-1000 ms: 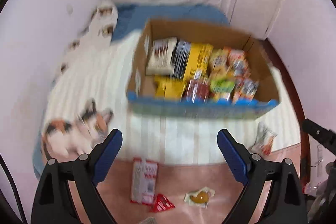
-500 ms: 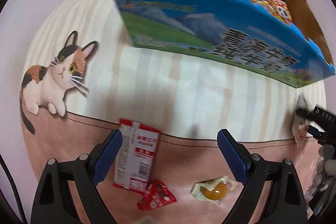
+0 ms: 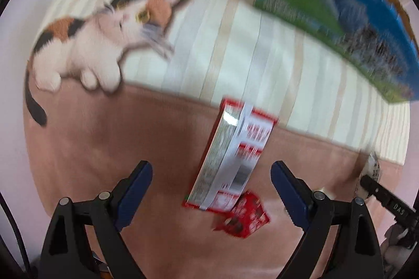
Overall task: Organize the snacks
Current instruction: 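Grasp the red spicy strip pack with the left tool while the right tool grasps the oat cookie pack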
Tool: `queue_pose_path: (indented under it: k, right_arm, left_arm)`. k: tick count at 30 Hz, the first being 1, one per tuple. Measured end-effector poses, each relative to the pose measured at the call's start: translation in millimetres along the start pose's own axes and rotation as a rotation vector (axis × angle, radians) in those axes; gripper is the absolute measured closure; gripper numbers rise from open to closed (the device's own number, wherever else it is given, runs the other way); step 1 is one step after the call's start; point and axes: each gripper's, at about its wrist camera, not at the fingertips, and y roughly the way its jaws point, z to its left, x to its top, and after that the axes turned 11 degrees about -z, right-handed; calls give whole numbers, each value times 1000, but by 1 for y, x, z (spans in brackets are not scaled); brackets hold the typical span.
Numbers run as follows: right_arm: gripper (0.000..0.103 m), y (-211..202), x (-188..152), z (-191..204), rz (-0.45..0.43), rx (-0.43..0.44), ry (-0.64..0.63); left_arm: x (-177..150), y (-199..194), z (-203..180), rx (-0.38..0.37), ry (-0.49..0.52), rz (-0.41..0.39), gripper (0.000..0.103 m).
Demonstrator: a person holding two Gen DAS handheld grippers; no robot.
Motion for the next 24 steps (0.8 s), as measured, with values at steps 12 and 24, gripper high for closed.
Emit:
queue_pose_path:
  k: [12,24]
  right_arm:
    - [46,32,-21,17,73,-26,-20]
    - [44,35,-29,20,85,-20,-10]
  left_arm:
    - [-11,64,-22,-13,112,87,22]
    - [2,64,-3,1,52,80,42]
